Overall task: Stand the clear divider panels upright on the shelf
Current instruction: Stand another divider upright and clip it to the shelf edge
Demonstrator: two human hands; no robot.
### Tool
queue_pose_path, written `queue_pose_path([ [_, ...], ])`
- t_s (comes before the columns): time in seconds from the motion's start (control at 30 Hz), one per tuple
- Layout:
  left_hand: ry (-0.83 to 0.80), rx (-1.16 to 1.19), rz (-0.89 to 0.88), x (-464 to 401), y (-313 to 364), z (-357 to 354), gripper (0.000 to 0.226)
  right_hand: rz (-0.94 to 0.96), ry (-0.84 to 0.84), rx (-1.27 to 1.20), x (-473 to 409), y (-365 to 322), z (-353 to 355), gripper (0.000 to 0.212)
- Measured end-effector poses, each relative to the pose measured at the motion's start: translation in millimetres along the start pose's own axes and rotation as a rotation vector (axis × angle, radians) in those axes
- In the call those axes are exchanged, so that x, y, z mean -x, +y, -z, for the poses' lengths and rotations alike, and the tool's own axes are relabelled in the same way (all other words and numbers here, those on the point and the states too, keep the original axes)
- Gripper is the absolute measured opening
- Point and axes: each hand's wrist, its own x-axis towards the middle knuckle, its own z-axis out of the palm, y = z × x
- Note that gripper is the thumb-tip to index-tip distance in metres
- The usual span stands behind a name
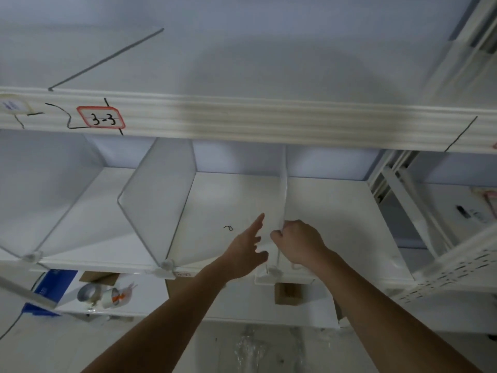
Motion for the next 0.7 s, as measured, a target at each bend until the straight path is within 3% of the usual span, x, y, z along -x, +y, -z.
queue_pose_path([
  [0.1, -0.062, -0.063, 0.010, -5, -4, -17, 0.102, -0.034, -0.016, -0.133, 3, -6, 1, 0.040],
  [0.23, 0.004, -0.038, 0.009, -9, -6, -27, 0.093, -0.011, -0.037, -0.162, 10, -9, -3, 0.041],
  [0.7, -0.007, -0.013, -0.035, -8, -6, -30, 0.087, -0.025, -0.096, -0.279, 14, -4, 0, 0.040],
])
